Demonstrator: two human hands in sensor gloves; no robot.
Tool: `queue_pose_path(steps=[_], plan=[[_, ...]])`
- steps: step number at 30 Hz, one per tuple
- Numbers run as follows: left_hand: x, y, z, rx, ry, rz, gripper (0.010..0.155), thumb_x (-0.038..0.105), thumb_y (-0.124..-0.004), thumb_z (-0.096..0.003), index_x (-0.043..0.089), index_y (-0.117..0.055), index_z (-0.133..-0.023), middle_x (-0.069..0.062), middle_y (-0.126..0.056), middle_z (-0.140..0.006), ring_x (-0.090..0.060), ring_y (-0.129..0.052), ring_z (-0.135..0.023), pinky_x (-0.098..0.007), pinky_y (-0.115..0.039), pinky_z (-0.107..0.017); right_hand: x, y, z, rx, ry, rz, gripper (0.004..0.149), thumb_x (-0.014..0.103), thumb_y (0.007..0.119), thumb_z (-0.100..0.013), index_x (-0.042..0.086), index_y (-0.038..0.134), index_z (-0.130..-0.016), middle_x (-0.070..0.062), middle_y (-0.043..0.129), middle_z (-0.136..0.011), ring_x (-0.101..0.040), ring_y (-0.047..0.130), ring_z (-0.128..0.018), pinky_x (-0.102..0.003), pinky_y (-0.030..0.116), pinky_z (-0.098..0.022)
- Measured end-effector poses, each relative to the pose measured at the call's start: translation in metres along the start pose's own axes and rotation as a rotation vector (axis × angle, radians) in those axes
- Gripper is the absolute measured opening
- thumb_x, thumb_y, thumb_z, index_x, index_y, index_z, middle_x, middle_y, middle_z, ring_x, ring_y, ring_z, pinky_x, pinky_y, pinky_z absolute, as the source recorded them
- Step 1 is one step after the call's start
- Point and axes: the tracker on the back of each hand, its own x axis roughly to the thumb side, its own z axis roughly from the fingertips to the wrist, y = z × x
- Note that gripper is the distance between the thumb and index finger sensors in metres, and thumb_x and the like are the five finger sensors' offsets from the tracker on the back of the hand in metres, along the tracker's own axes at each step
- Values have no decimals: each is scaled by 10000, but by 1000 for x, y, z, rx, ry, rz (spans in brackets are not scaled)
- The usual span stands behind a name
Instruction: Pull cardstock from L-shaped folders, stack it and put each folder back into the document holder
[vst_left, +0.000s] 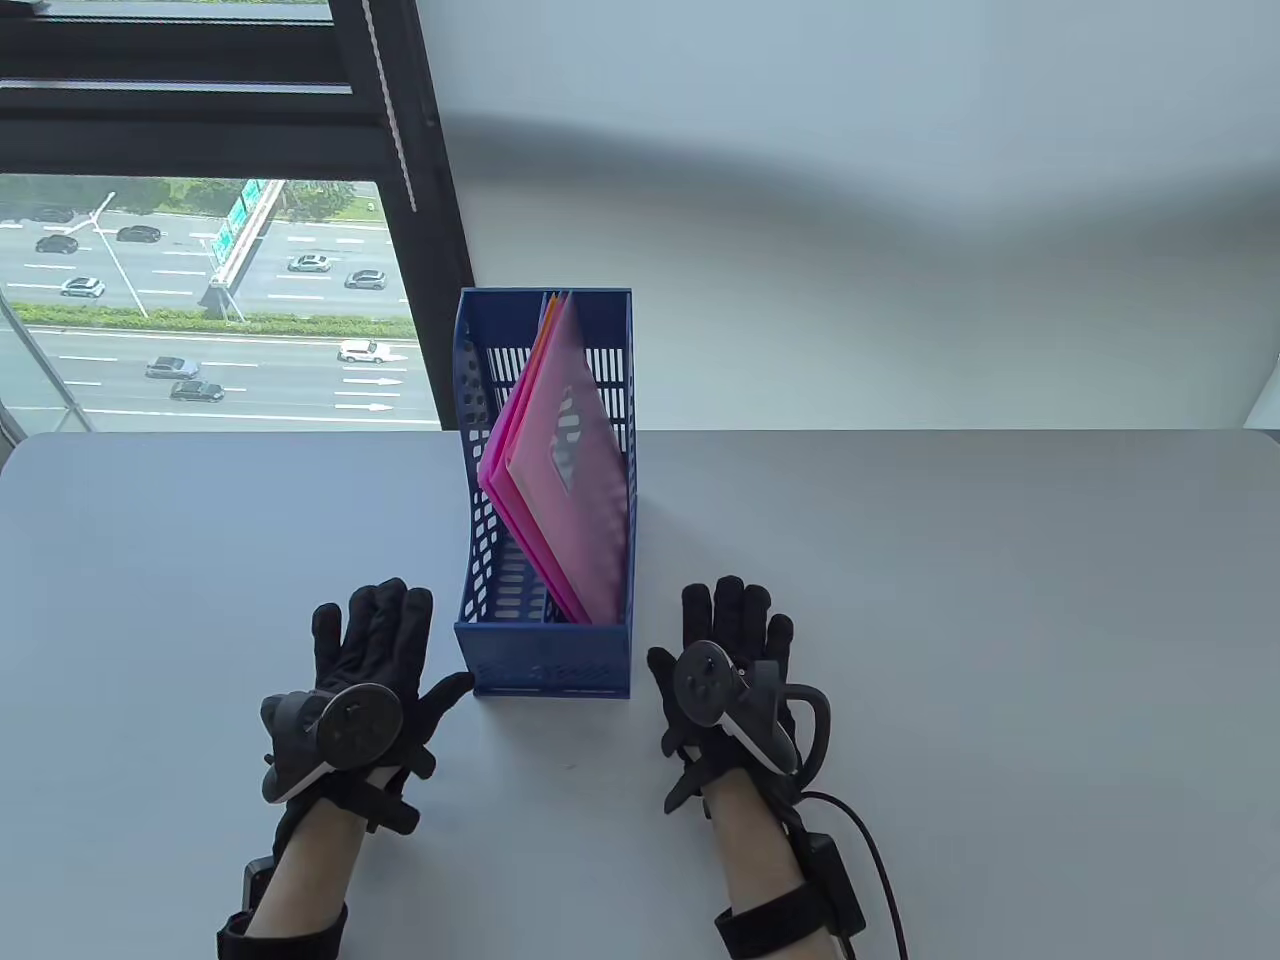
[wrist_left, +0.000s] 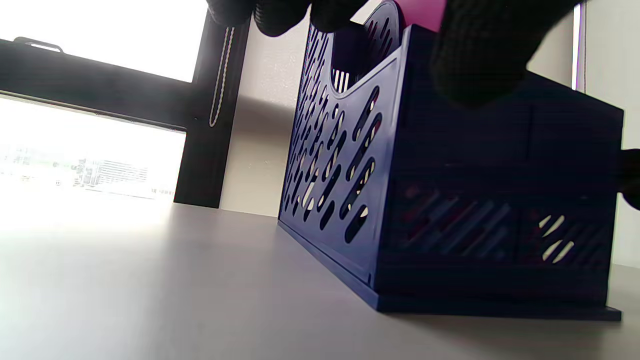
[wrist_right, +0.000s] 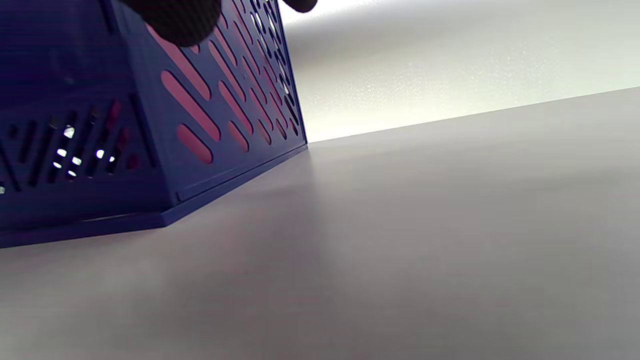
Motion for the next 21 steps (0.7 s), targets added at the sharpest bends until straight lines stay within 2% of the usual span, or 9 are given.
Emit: queue_pose_path(steps=[8,12,14,17,21], plan=[[-1,0,0,-1,3,7,869,644,-774,-539,187,-401,-1177,-95,-385,-1198,-397,-372,-1155,-578,-136,-799,-6,4,-2,13,24,-3,747,641,606,-611,289,278,-1182,-70,207,-1236,-357,193,-1099,-545,152,-782],[-1,0,0,1,5,14,870,645,-773,-538,190,-400,-1178,-96,-388,-1197,-399,-376,-1154,-578,-135,-798,-10,-3,-2,-5,40,-20,727,628,615,-614,294,309,-1183,-77,234,-1239,-401,231,-1086,-555,165,-782],[0,-2,-1,-10,8,21,868,643,-774,-540,187,-403,-1178,-99,-385,-1197,-401,-373,-1154,-580,-132,-796,-15,-12,-3,-48,57,-40,716,610,641,-617,289,337,-1180,-77,281,-1238,-436,289,-1076,-572,189,-780],[-3,-1,-1,-11,21,36,869,644,-774,-539,191,-398,-1178,-98,-382,-1197,-401,-373,-1153,-581,-129,-795,-15,-36,-2,-175,79,-79,712,582,694,-615,271,379,-1172,-80,366,-1223,-425,393,-1062,-574,234,-784],[-3,-1,-1,-5,21,36,869,644,-775,-539,188,-402,-1178,-101,-383,-1196,-402,-375,-1152,-583,-131,-793,6,-65,7,-309,55,-109,726,582,738,-605,269,402,-1167,-68,442,-1204,-389,496,-1041,-569,277,-790]])
